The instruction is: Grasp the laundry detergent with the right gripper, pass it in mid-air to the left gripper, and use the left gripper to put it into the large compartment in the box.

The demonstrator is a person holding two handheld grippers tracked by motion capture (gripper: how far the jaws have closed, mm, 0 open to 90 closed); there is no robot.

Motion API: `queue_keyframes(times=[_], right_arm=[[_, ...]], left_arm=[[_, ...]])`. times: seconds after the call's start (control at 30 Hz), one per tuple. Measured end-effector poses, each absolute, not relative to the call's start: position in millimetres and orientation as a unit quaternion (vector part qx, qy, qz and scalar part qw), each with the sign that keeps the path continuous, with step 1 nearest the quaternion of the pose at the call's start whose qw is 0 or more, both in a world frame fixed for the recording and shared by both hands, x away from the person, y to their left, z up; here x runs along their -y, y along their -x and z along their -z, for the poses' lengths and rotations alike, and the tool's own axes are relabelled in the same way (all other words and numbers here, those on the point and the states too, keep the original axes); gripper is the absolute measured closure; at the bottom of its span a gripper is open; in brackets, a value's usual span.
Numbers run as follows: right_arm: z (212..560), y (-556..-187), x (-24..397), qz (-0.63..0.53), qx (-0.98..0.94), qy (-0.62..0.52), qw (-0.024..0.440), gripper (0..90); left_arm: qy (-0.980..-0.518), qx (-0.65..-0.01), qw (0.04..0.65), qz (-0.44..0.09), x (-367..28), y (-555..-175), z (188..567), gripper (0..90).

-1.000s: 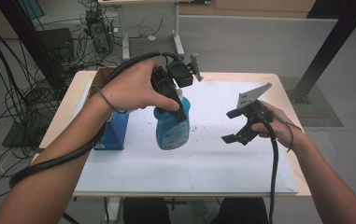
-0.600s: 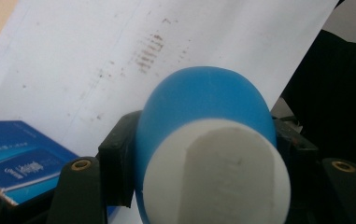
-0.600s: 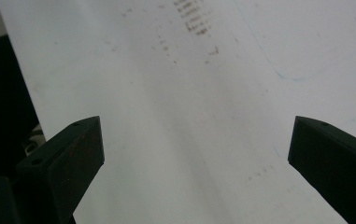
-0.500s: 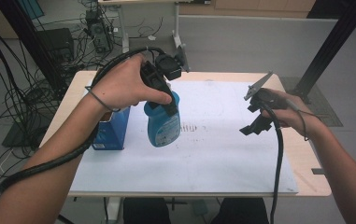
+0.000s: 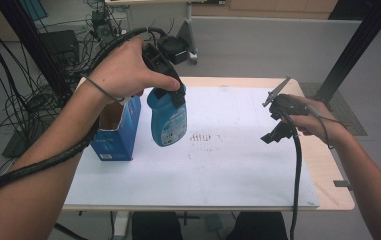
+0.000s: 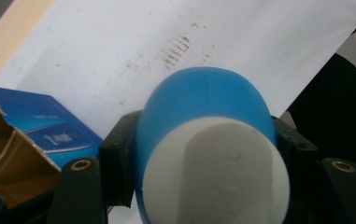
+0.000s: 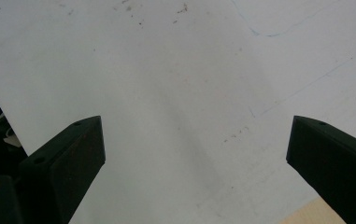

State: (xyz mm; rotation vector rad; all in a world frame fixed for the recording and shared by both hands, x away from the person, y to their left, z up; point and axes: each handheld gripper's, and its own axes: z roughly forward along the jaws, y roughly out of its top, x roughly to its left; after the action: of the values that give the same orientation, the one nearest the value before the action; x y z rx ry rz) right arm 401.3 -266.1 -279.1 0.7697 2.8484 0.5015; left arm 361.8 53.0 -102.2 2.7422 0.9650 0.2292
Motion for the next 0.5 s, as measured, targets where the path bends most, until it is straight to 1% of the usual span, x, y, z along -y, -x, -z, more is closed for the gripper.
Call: queue_keyframes(times=[0.27,0.4,0.5], right_arm=[[281,-404,268,-0.174,-0.946,-0.264,0.07,3.9],[282,-404,267,-0.174,-0.946,-0.264,0.068,4.0],[283,-405,265,-0.176,-0.946,-0.261,0.07,4.0]], left_arm=[[-0.917,-0.372,0.115,-0.09,-66,-375,74,37.6],[-0.903,-0.402,0.115,-0.096,-78,-385,63,37.6],[-0.885,-0.439,0.118,-0.104,-89,-394,57,37.6]])
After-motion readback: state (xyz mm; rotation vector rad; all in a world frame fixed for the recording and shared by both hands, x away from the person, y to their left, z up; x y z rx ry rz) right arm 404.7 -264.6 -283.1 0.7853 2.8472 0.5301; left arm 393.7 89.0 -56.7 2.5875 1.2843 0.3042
